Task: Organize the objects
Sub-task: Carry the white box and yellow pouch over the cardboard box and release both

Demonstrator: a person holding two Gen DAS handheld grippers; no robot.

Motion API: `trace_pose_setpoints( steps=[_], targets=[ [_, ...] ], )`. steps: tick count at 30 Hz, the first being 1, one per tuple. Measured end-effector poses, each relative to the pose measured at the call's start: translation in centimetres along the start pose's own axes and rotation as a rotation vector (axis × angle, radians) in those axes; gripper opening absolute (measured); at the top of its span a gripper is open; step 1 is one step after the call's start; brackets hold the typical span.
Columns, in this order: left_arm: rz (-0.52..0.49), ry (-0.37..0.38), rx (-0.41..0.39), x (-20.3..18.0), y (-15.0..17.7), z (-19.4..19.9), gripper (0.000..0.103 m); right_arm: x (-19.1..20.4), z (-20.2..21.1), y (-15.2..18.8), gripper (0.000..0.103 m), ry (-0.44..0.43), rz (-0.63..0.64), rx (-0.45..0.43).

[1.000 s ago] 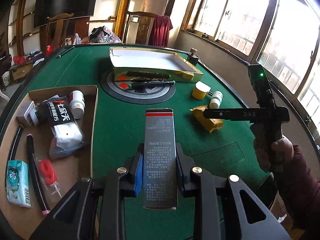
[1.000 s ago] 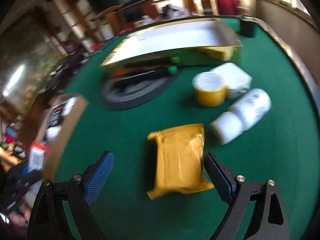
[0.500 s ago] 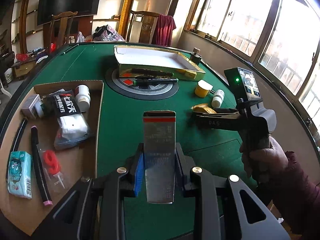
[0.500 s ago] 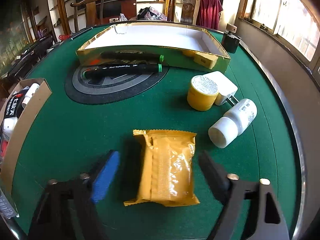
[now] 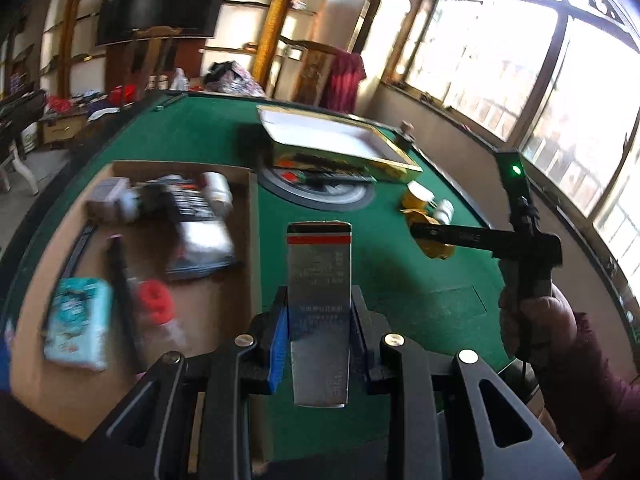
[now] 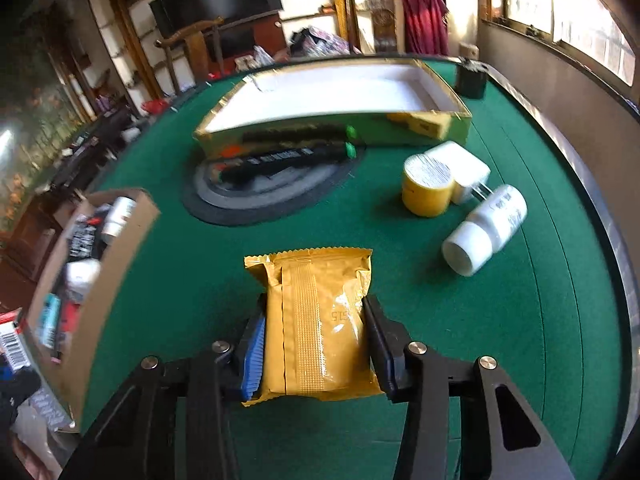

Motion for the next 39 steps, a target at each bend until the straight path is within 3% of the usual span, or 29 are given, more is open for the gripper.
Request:
trace_pose_setpoints(
  steps=[3, 9, 15, 20, 27, 35, 37, 39],
  targets=[
    [0.036, -0.02, -0.044, 2.2, -0.8, 2.3, 0.026, 1.5, 1.4, -1.0, 0.049, -0.045, 0.014, -0.047],
    [0.09, -0.164, -0.098, 7.3, -3.1, 4.2, 0.026, 6.0, 2.1, -3.1, 0.049, -0.158, 0.079, -0.084],
    [0.133, -0.273, -0.074, 11.3, -5.3, 2.7, 0.026, 12.0, 2.2, -4.2, 0.049, -0.302, 0.134, -0.089],
    [0.138, -0.313, -0.034, 12.9, -6.5, 0.4, 0.026, 17.6, 1.1, -4.2, 0.049, -0.386, 0.209, -0.052],
    [0.149, -0.357, 0.029, 14.6, -7.8, -3.2, 0.026, 23.1, -1.7, -4.0, 0.049, -0.421, 0.298, 0.014],
    [0.161, -0.383, 0.073, 15.2, -8.1, -4.9, 0.026, 25.8, -4.4, -3.8, 0.049, -0.401, 0.368, 0.075],
    [0.166, -0.385, 0.08, 15.3, -8.2, -5.1, 0.029, 26.4, -4.7, -3.5, 0.049, -0.389, 0.393, 0.084],
    [0.168, -0.38, 0.079, 15.4, -8.2, -4.9, 0.044, 26.9, -5.1, -3.4, 0.049, -0.382, 0.407, 0.092]
  ],
)
Point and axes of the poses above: each gripper's, at about its wrist camera, not at the fingertips, and z roughly against the way its jaws point, x to its left, y to its underside, the point moved 2 cm from there along -z, roughly the way its jaws point, and after that the axes turned 15 degrees about z, right-handed, at the moved point
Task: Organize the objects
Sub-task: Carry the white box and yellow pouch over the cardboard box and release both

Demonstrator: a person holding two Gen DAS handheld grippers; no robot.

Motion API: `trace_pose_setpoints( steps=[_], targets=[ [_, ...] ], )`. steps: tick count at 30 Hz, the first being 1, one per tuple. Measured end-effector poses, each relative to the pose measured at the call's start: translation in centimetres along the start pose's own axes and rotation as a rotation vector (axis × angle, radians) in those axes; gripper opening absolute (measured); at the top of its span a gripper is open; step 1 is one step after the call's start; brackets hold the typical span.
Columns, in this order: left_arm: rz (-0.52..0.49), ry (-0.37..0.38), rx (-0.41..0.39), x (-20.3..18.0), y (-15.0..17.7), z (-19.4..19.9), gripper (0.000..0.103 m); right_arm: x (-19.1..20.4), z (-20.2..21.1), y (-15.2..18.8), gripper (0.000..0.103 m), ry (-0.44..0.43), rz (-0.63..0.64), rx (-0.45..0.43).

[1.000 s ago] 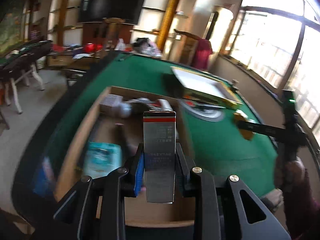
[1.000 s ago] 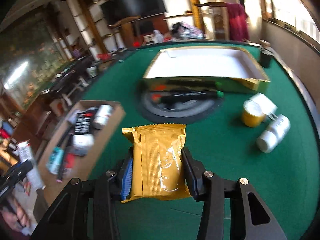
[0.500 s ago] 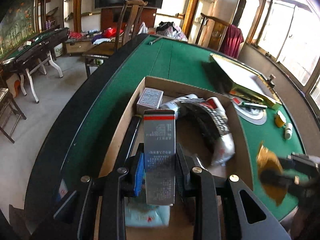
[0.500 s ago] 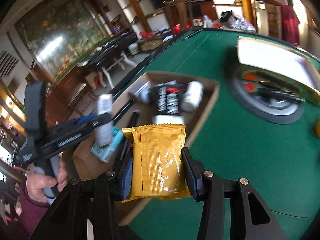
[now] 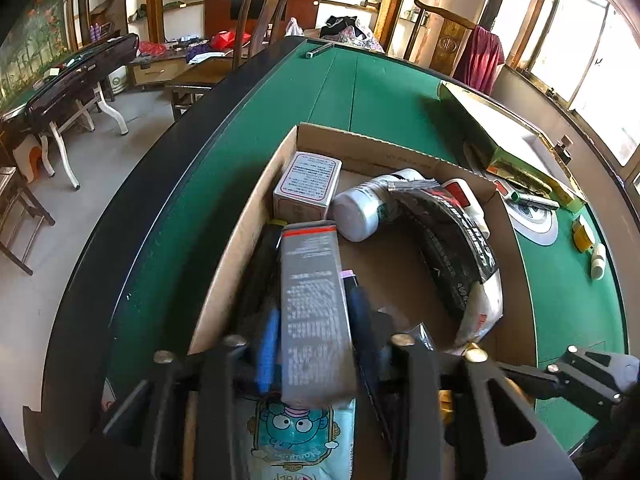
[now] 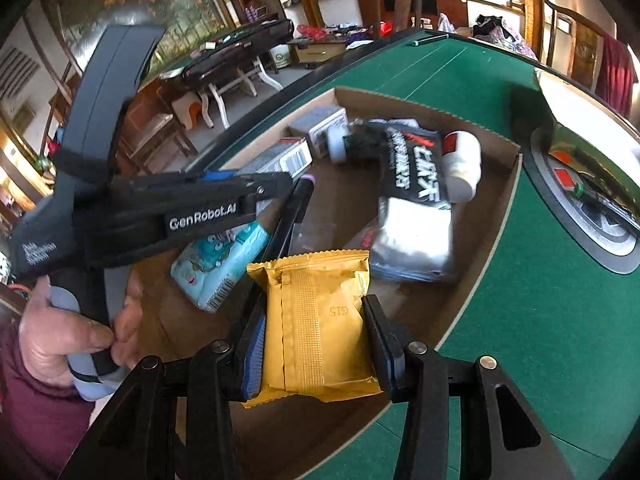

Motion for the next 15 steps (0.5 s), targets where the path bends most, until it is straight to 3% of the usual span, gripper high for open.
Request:
trace_pose_setpoints(
  steps=[3, 5, 11, 15],
  targets=[
    [0.006, 0.002, -0.024, 0.0, 0.0, 0.5, 0.06, 0.4, -0.5, 0.0, 0.049, 0.041, 0.024, 0.002],
    [0.012, 0.003, -0.041, 0.1, 0.0, 1.0, 0.064, 0.3, -0.6, -0.2, 0.049, 0.077, 0.038, 0.001],
    [0.043, 0.039, -0.068, 0.5, 0.2, 2.5, 0.066, -0.2, -0.9, -0.8, 0.049, 0.158, 0.061, 0.001],
    [0.049, 0.058, -0.094, 0.4, 0.7, 3.9, 0.066, -0.9, -1.1, -1.7, 0.049, 0.155, 0.045, -0.002]
  ],
)
Point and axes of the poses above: each gripper's, at about its wrist camera, not at the fingertips, and z roughly against the way its jaws point, x to its left, y to its underside, the point moved 2 cm from there along -z, roughly the way its jaws point, and after that the axes turned 15 degrees about z, right-handed, at the moved point
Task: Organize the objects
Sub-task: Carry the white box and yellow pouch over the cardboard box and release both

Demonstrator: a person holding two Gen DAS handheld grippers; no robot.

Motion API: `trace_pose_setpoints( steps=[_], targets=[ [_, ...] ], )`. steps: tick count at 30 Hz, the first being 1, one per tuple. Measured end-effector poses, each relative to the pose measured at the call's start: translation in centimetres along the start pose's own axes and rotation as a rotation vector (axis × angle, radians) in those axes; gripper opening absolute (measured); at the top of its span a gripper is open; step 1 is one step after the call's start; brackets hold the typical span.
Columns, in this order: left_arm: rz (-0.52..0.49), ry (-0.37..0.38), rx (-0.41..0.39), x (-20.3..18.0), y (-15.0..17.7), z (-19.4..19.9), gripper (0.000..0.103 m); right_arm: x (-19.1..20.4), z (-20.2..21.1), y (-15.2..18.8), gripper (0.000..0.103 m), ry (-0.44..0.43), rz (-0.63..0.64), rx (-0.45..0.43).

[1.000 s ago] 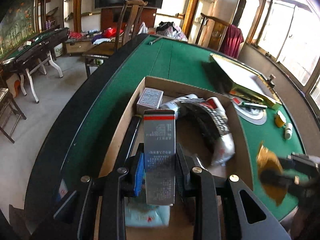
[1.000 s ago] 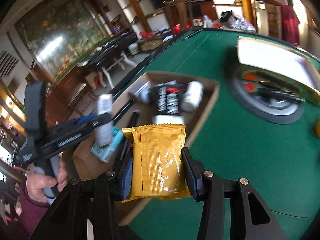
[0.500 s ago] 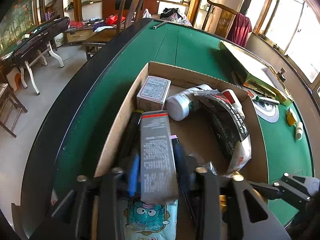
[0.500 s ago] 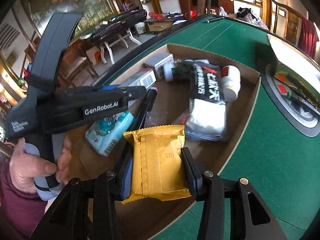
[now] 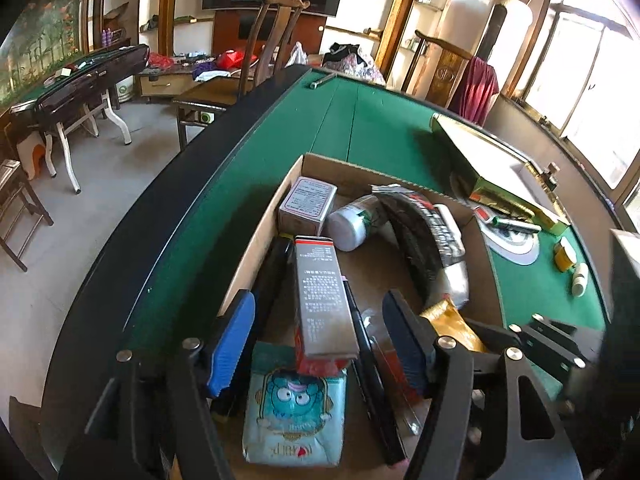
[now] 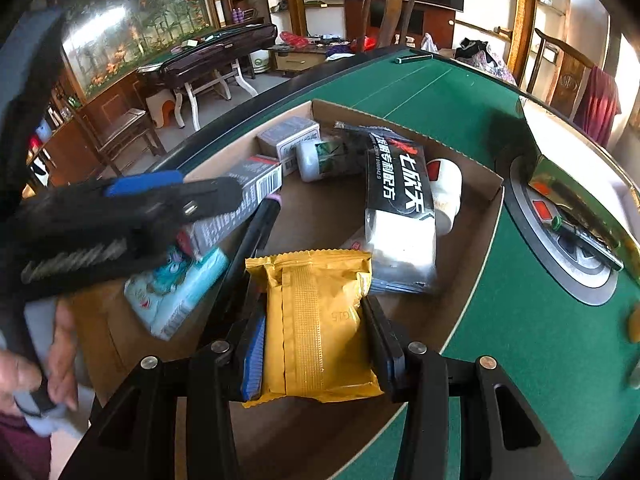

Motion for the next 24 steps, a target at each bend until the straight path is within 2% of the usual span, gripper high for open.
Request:
trace_pose_setpoints(
  steps=[7, 11, 17, 20, 24],
  targets=[
    [0.055, 0.066, -0.027, 0.9, 0.5, 2.5, 0.066, 0.2, 1.5, -0.5, 0.048, -0.053, -0.029, -0.049],
    [0.092, 0.107, -0.012, 1.7, 1.0, 3.1, 0.067, 0.9, 2.0, 0.0, 0.048, -0.108, -0.02, -0.016],
    [0.085, 0.1, -0.023, 2.3, 1.5, 3.5, 0.067, 3.8, 2.6, 2.1, 0.048, -0.203, 0.02, 0.016],
    [0.089, 0.102, -0.025, 2.4, 1.7, 3.6, 0.067, 5.5, 2.6, 2.9, 0.048, -0.192, 0.072, 0.024],
    [0.081, 0.091, -0.035, 2.3, 2.1, 4.0, 0.072, 6.5, 2.4, 3.6, 0.05, -0.11, 0.134, 0.03]
  ],
)
Point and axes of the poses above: each gripper's, at about its wrist camera, not at the fingertips, and z roughly against the way its jaws point, x to its left, y to its underside, the point moved 2 cm from there along -z, roughly the way its jaws point, and after that the axes turned 15 degrees about z, right-handed, at the moved point
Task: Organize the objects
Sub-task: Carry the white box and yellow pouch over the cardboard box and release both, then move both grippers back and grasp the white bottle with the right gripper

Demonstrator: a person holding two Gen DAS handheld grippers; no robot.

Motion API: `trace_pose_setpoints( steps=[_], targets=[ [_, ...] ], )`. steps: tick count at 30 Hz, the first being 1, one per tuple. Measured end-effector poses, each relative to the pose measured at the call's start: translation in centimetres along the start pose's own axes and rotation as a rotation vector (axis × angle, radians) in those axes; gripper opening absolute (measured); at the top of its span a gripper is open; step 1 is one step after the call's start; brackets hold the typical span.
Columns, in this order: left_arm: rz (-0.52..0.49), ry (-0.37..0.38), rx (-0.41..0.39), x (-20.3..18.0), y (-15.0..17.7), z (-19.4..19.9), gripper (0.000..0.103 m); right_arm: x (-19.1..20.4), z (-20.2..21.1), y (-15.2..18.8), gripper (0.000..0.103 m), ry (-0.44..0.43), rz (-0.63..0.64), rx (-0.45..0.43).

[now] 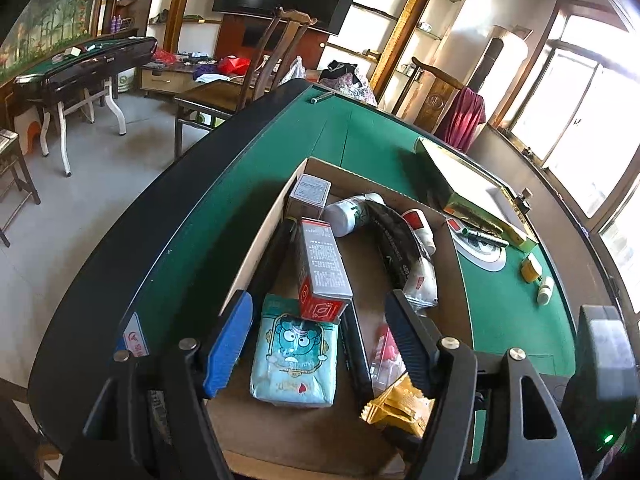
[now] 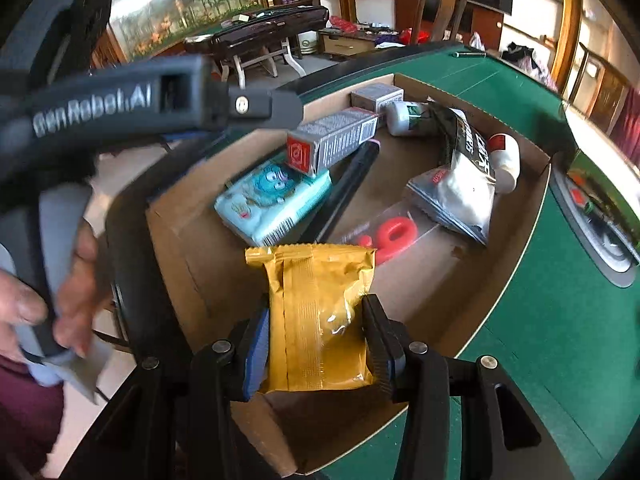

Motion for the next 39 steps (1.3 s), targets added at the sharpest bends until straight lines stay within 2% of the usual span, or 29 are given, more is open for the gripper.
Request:
trace_pose_setpoints(
  steps=[3, 5, 7, 10, 13, 16, 20, 25, 32, 39],
  targets=[
    [-0.009, -0.001, -0.002, -0.3, 0.2, 0.3, 0.076, 0.3, -0.3, 0.6, 0.059, 0.005, 0.009, 0.022],
    [-0.021, -0.001, -0.003, -0.7, 0.3, 0.5, 0.08, 0.0, 0.9, 1.0, 0.068, -0.01, 0.0, -0.015],
    [-0.038, -0.002, -0.007, -1.3, 0.4, 0.7, 0.081, -0.9, 2.7, 1.7, 0.081, 0.0, -0.016, -0.07],
    [-0.064, 0.011, -0.004, -2.8, 0.7, 0.7, 0.082, -2.8, 5.5, 2.7, 0.092, 0.065, -0.058, -0.148],
    [-0.102, 0.041, 0.011, -5.1, 1.2, 0.6, 0.084, -5.8, 7.7, 4.3, 0.094, 0.137, -0.122, -0.185],
    [-0.141, 0.067, 0.027, -7.3, 1.9, 0.3, 0.085, -9.5, 8.9, 6.2, 0.094, 0.191, -0.226, -0.183],
    [-0.211, 0.096, 0.069, -10.9, 3.4, -0.6, 0.086, -15.2, 10.4, 11.1, 0.094, 0.232, -0.411, -0.181],
    [-0.325, 0.102, 0.109, -15.9, 5.9, -2.2, 0.086, -19.9, 12.7, 16.6, 0.094, 0.306, -0.569, -0.176],
    [-0.406, 0.116, 0.154, -21.0, 8.1, -4.4, 0.086, -23.7, 15.6, 21.3, 0.094, 0.373, -0.688, -0.197],
    [-0.435, 0.122, 0.191, -23.3, 9.8, -5.5, 0.086, -27.9, 17.6, 24.4, 0.094, 0.476, -0.758, -0.187]
  ],
)
Point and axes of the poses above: each gripper's, at about its wrist camera, not at the fingertips, and z roughly against the way its jaws point, x to its left, y to its underside, the point moved 2 cm from there along -z, roughly the way its jaws point, and after that the axes turned 15 degrees about z, right-handed, at the moved point
